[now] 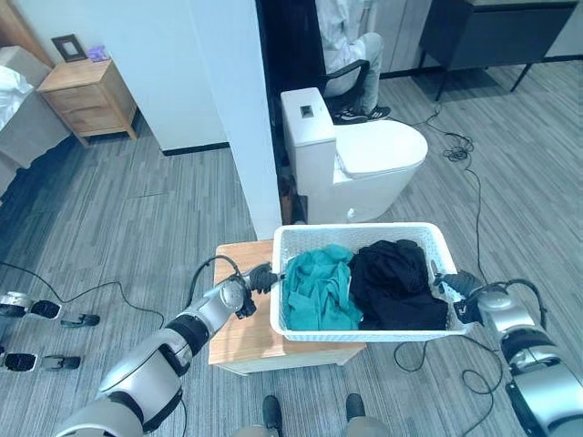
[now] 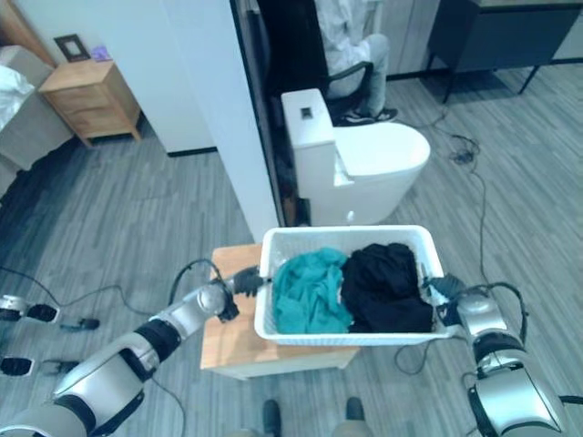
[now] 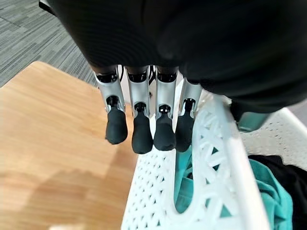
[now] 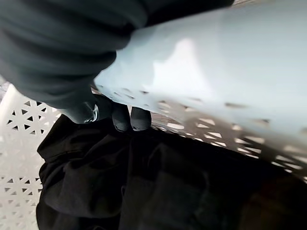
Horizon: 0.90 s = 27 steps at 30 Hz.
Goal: Grab the laundry basket,head to the washer,open it,put in the laundry and shut it.
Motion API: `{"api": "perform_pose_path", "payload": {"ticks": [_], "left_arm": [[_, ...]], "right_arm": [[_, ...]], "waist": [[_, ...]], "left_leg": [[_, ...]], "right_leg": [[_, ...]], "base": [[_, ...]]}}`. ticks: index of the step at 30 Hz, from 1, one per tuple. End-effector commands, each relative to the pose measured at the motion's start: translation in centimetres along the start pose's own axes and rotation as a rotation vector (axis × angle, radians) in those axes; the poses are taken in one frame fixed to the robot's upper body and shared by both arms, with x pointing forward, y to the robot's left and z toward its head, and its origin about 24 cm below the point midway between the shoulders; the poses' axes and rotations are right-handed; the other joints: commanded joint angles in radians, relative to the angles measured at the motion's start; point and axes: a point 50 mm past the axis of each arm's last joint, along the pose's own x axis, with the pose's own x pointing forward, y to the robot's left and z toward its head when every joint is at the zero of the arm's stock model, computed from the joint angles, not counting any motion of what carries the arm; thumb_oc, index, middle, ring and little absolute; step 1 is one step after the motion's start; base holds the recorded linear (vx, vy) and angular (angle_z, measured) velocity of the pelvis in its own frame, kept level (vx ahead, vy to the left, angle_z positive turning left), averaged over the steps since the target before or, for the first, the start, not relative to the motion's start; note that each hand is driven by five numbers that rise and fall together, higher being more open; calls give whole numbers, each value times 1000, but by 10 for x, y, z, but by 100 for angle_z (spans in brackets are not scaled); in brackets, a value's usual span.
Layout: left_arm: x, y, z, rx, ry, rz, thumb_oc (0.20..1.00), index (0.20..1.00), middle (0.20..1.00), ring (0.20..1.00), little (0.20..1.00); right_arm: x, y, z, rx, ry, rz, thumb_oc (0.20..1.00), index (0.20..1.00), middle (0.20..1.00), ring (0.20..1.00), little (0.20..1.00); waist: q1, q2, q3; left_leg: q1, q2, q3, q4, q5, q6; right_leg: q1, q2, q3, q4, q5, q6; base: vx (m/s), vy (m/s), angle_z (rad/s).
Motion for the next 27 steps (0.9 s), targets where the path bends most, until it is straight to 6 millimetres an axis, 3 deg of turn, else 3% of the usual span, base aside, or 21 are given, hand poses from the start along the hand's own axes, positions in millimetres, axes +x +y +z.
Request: {"api": "perform_pose_path", "payload": {"ticks": [1, 7, 8, 11, 15, 16, 17, 19, 20, 22, 26, 27], "left_arm": [[7, 24, 10, 16, -2, 71, 200, 200, 200, 200, 200], [11, 35, 12, 9, 25, 122, 200, 200, 200, 200, 200], [10, 43, 13, 14, 28, 144, 200, 200, 200, 200, 200], [7, 52, 11, 5, 38, 171, 200, 200, 200, 200, 200], [5, 57, 3, -20, 65, 191, 200, 200, 200, 200, 200], [5, 57, 3, -20, 65, 191, 200, 200, 200, 200, 200], [3, 62, -3, -34, 90, 213, 200, 200, 200, 200, 200], [3, 62, -5, -40, 102, 219, 200, 200, 200, 200, 200], [1, 66, -12, -57, 131, 240, 200, 200, 200, 200, 200], [-1, 72, -16, -71, 152, 266, 200, 200, 200, 200, 200], [-5, 81, -22, -111, 172, 307, 200, 200, 200, 200, 200], [-6, 83, -23, -129, 174, 320, 200, 200, 200, 200, 200]], "right_arm": [[-15, -56, 0, 11, -5, -169, 200, 200, 200, 200, 200], [-10, -47, 33, -6, -105, -147, 200, 200, 200, 200, 200], [-10, -46, 44, -11, -144, -144, 200, 200, 200, 200, 200], [-8, -39, 58, -18, -191, -122, 200, 200, 200, 200, 200], [-6, -31, 67, -16, -218, -97, 200, 200, 200, 200, 200], [-6, -31, 67, -16, -218, -97, 200, 200, 200, 200, 200], [-4, -25, 73, -14, -228, -84, 200, 200, 200, 200, 200], [-3, -22, 72, -5, -223, -76, 200, 200, 200, 200, 200], [0, -16, 71, -1, -208, -60, 200, 200, 200, 200, 200], [3, -11, 74, -10, -197, -45, 200, 200, 200, 200, 200], [5, -4, 81, -26, -202, -27, 200, 200, 200, 200, 200], [5, -1, 86, -26, -216, -22, 200, 200, 200, 200, 200]], "waist": [[21, -26, -101], [10, -29, -53], [14, -19, -33], [26, -1, -12], [44, 5, -32], [45, 4, -32], [66, 2, -56], [74, -11, -71], [93, -24, -100], [104, -36, -119], [109, -44, -117], [110, -40, -108]], "left_leg": [[17, -1, -31, 43, -122, 1], [9, -7, 37, 66, -134, 13], [-10, 9, 70, 87, -132, 18], [-42, 37, 125, 129, -127, 31], [-84, 57, 202, 148, -113, 48], [-84, 56, 203, 149, -114, 49], [-114, 65, 247, 156, -104, 49], [-119, 51, 248, 152, -119, 42], [-152, 64, 299, 154, -100, 33], [-175, 78, 342, 154, -84, 24], [-215, 142, 394, 181, -43, -17], [-222, 182, 416, 187, -21, -38]], "right_leg": [[-131, -55, 46, 167, -20, 81], [-198, -56, 42, 189, 33, 91], [-215, -60, -24, 252, 6, 76], [-195, -73, -121, 403, -95, 39], [-134, -72, -107, 527, -146, 24], [-135, -73, -105, 529, -147, 24], [-65, -97, -123, 512, -126, 27], [-21, -119, -124, 499, -133, 42], [40, -141, -147, 450, -81, 59], [76, -144, -151, 381, -48, 77], [94, -113, -137, 260, -93, 71], [97, -100, -154, 228, -141, 61]], "base": [[-73, 47, -10], [-113, 33, -45], [-178, 42, -83], [-189, 45, -70], [-138, -16, -65], [-129, -72, -82], [-72, -75, -77], [-83, -98, -61], [-157, -141, -86], [-217, -210, -101], [-193, -237, -103], [-193, -250, -121]]}}
